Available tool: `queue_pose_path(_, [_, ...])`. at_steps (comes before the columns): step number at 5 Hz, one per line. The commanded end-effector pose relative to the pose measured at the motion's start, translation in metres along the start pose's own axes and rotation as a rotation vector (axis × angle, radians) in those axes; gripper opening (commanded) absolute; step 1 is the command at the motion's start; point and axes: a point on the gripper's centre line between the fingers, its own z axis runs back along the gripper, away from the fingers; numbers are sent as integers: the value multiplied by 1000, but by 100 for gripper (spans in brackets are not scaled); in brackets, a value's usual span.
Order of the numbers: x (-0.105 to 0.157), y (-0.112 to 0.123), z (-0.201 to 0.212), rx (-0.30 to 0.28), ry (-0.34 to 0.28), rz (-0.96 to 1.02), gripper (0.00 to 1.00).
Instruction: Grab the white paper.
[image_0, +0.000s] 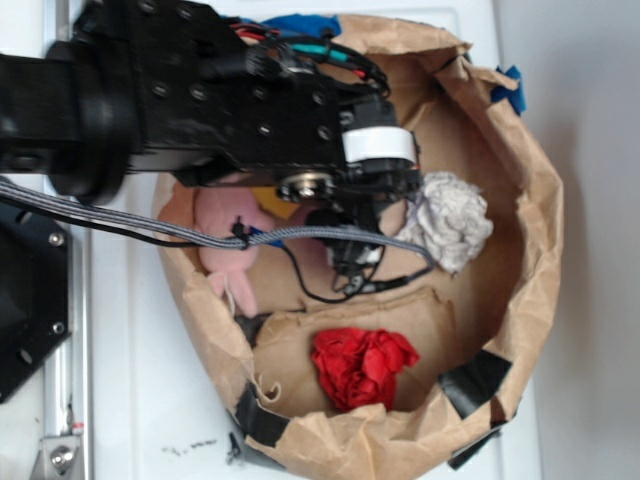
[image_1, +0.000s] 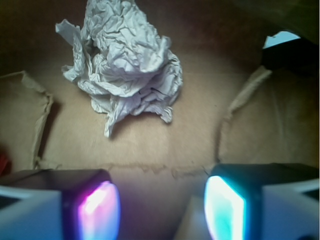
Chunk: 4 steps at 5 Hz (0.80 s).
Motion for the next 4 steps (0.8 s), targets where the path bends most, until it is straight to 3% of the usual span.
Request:
queue_pose_path(1, [38, -2, 13, -8, -79, 31, 100])
queue_pose_path(4, [52, -7, 12, -23, -101, 47, 100])
